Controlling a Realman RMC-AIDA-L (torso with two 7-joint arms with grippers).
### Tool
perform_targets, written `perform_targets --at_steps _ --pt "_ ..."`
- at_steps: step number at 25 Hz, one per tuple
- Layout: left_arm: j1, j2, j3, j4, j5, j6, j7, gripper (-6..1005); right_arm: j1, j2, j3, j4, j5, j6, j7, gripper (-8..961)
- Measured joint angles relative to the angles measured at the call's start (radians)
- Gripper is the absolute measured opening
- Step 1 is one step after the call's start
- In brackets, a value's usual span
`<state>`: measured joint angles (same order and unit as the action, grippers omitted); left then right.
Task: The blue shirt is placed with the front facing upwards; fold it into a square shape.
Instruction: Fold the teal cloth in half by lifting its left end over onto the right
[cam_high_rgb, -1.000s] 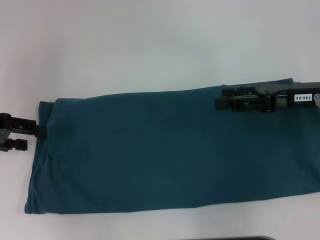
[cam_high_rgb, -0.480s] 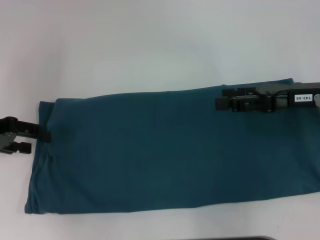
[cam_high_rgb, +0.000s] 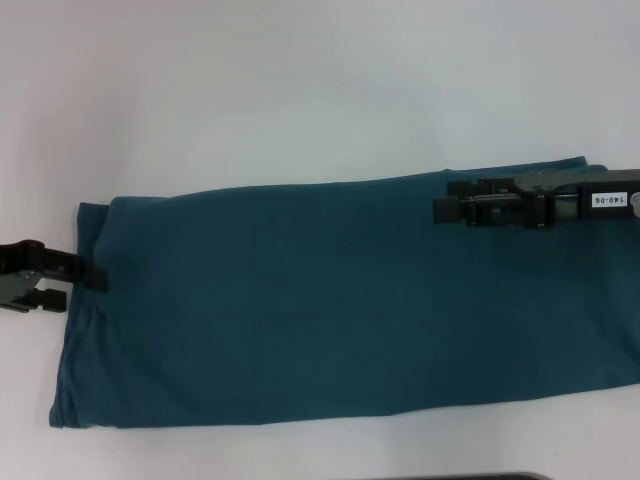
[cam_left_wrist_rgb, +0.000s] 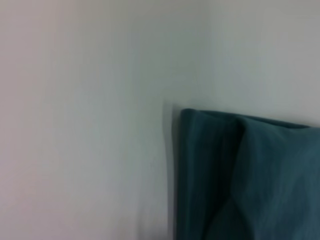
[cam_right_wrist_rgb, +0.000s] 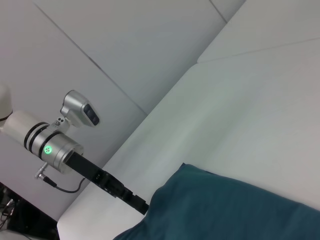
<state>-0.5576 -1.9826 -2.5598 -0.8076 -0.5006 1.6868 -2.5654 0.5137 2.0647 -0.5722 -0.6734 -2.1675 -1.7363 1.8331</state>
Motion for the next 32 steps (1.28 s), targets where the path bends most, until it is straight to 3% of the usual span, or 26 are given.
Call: perform_targets --at_steps 32 --pt "-0.016 -0.009 0.010 0.023 0.016 -0.010 -0.022 751 -0.003 -0.002 0.000 0.001 0.000 0.000 0.000 785"
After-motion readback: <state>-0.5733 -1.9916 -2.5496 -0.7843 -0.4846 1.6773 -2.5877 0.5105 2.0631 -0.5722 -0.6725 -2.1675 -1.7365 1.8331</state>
